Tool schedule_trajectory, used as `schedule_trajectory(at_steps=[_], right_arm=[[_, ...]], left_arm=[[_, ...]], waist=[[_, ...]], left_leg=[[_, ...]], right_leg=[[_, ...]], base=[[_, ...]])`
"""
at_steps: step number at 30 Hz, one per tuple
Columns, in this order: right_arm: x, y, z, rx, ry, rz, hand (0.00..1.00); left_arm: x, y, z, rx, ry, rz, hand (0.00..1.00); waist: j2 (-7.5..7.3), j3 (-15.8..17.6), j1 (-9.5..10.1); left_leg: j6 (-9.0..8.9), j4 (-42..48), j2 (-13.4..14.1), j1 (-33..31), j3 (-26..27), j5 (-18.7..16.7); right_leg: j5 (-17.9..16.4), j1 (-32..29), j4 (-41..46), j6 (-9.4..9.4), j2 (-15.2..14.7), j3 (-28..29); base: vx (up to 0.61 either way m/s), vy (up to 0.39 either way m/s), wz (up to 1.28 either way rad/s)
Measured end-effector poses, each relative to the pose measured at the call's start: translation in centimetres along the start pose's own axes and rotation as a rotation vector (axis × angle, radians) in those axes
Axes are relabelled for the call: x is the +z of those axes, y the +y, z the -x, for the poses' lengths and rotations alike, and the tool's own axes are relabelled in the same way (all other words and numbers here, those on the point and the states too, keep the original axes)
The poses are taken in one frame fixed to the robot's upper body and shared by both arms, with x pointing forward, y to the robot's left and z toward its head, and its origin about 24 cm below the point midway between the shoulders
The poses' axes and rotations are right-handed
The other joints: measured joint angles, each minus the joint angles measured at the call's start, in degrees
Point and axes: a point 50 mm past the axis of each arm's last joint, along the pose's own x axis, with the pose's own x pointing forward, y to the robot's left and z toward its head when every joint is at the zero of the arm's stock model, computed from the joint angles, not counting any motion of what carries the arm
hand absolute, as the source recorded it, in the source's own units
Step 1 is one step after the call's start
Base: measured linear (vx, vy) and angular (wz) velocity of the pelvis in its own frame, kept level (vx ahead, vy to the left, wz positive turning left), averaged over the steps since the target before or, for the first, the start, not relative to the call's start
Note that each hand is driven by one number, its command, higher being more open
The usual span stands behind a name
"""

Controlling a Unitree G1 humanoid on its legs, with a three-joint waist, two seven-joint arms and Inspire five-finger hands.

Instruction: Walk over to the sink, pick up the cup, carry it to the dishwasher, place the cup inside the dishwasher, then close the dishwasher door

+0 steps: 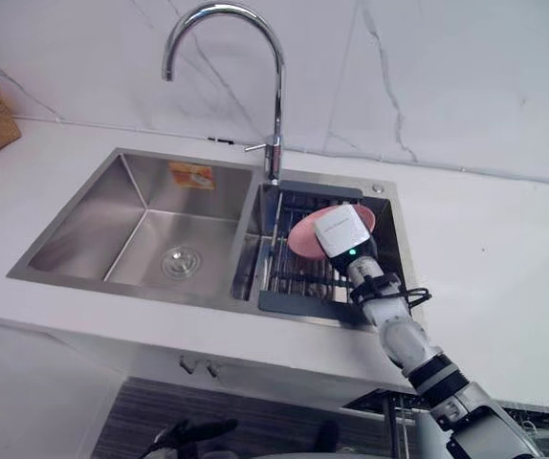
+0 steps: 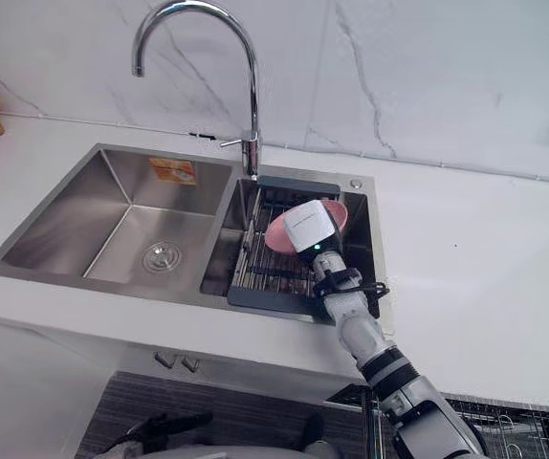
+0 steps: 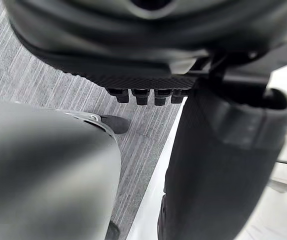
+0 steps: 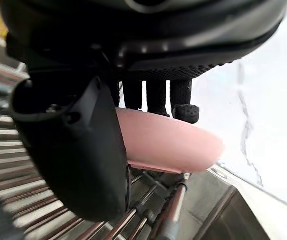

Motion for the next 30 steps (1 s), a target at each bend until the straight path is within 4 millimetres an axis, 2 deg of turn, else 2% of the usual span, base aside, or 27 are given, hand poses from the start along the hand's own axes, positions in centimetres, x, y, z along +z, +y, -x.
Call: schedule_trajectory(at_steps=[4,10,13,15,17,19,20,21,22,23,25,26,27,28,29,30], right_arm=[[-1.6,-1.6,-0.1,-0.064,0.006,-0.083,0.0],[-1.4,-4.3,0.2,-0.173,-0.08,-0.153,0.0],[-1.6,-6.4,0.6,-0.267,-0.121,-0.221,0.0],[-2.3,-7.8,0.9,-0.343,-0.122,-0.304,0.0],[-4.1,-9.0,1.7,-0.434,-0.079,-0.377,0.0],[-5.9,-9.5,2.5,-0.504,-0.023,-0.419,0.0],[-6.6,-9.8,2.8,-0.54,-0.007,-0.443,0.0],[-7.3,-10.2,3.1,-0.585,-0.007,-0.462,0.0],[-8.3,-10.9,3.7,-0.632,-0.009,-0.455,0.0],[-8.8,-11.2,4.0,-0.657,-0.006,-0.445,0.0],[-10.6,-11.1,5.2,-0.708,0.063,-0.429,0.0],[-11.0,-10.9,5.4,-0.712,0.085,-0.422,0.0],[-12.1,-10.1,6.2,-0.706,0.16,-0.414,0.0],[-12.4,-9.0,6.6,-0.679,0.21,-0.431,0.0],[-12.3,-8.8,6.5,-0.67,0.214,-0.438,0.0],[-12.2,-8.5,6.4,-0.657,0.21,-0.442,0.0]], left_arm=[[0.0,0.0,0.0,0.001,0.002,0.001,1.0],[0.0,0.0,0.0,0.001,0.001,0.001,1.0],[-0.1,0.1,0.0,0.014,0.0,0.005,1.0],[-0.1,0.2,0.0,0.019,-0.007,0.005,1.0],[-0.2,0.2,0.1,0.019,-0.017,0.005,1.0],[-0.4,0.4,0.2,0.022,-0.026,0.005,1.0],[-0.7,0.5,0.3,0.023,-0.033,-0.001,1.0],[-1.5,0.7,0.4,0.026,-0.035,-0.02,1.0],[-2.2,0.3,0.5,0.015,-0.027,-0.032,1.0],[-2.4,0.1,0.5,0.007,-0.029,-0.03,1.0],[-1.6,0.4,0.5,-0.019,-0.064,-0.083,1.0],[-1.4,0.3,0.5,-0.028,-0.072,-0.105,1.0],[-0.7,0.1,0.5,-0.058,-0.086,-0.114,1.0],[-1.1,0.0,0.5,-0.068,-0.059,-0.109,1.0],[-1.4,0.1,0.5,-0.065,-0.049,-0.106,1.0],[-2.0,0.5,0.6,-0.058,-0.031,-0.077,1.0]], waist=[[0.0,0.0,0.0],[0.0,0.0,-0.11],[0.01,0.0,-0.17],[0.03,0.0,-0.21],[0.06,0.0,-0.32],[0.22,0.2,-0.31],[0.68,0.6,-0.19],[2.01,1.0,-0.11],[4.05,1.8,-0.45],[4.89,2.2,-0.98],[4.17,3.0,-3.4],[4.1,3.0,-3.91],[3.45,3.4,-4.48],[5.59,4.6,-4.6],[5.8,4.7,-4.58],[5.86,4.7,-4.37]], left_leg=[[-0.02,0.1,-0.1,0.2,0.2,0.0],[0.07,0.6,0.0,0.1,0.2,-0.3],[0.07,0.7,0.2,0.3,0.4,-0.3],[0.01,0.8,0.4,0.5,0.6,-0.4],[-0.04,1.3,0.5,1.1,0.6,-0.6],[0.32,4.9,0.4,1.1,0.0,-3.0],[0.66,9.8,0.3,0.4,-2.7,-5.7],[1.04,16.6,0.6,-1.0,-5.9,-9.5],[0.74,20.5,0.9,-1.5,-8.9,-13.3],[-0.18,21.4,0.9,-1.5,-9.7,-15.1],[0.75,22.9,-1.5,-2.3,-6.2,-17.1],[1.35,23.5,-2.1,-2.7,-5.2,-17.5],[2.51,25.4,-3.5,-3.7,-0.1,-18.9],[5.16,24.4,-1.9,-2.7,4.7,-17.1],[5.2,23.8,-1.3,-2.2,6.5,-17.0],[5.19,23.3,-0.4,-0.9,9.6,-17.0]], right_leg=[[0.0,0.0,0.0,0.01,0.0,0.4],[0.0,0.0,0.0,-0.05,0.3,0.6],[0.1,0.0,0.0,-0.12,0.6,0.9],[0.1,0.1,0.0,-0.19,0.8,1.1],[0.1,0.8,0.0,-0.19,1.1,1.2],[0.0,1.7,0.4,-0.22,1.2,2.5],[0.0,2.1,0.4,-0.26,1.6,4.3],[-0.1,2.3,0.5,-0.07,2.4,7.5],[0.3,1.9,0.5,-0.28,3.7,10.8],[0.8,1.4,0.5,0.04,4.2,12.2],[2.6,-2.1,1.0,1.26,2.8,17.8],[2.8,-3.3,1.6,1.53,2.4,19.1],[1.8,-7.5,3.7,0.69,1.7,22.0],[-5.1,-9.4,7.6,-4.15,0.6,14.2],[-5.9,-10.7,11.9,-4.6,-0.2,10.1],[-8.3,-12.0,22.6,-6.91,-2.3,3.5]], base=[[0.02,0.008,-0.05],[0.0,-0.001,-0.01],[0.0,-0.001,-0.03],[-0.01,-0.007,-0.05],[0.01,0.002,-0.03],[0.01,0.033,-0.26],[-0.04,0.084,-0.93],[-0.1,0.149,-1.45],[-0.14,0.164,-1.47],[-0.18,0.221,-1.4],[-0.18,0.239,-1.14],[-0.18,0.279,-1.43],[-0.22,0.331,-1.87],[-0.21,0.301,-1.95],[-0.13,0.205,-1.64],[-0.03,0.091,-1.14]])
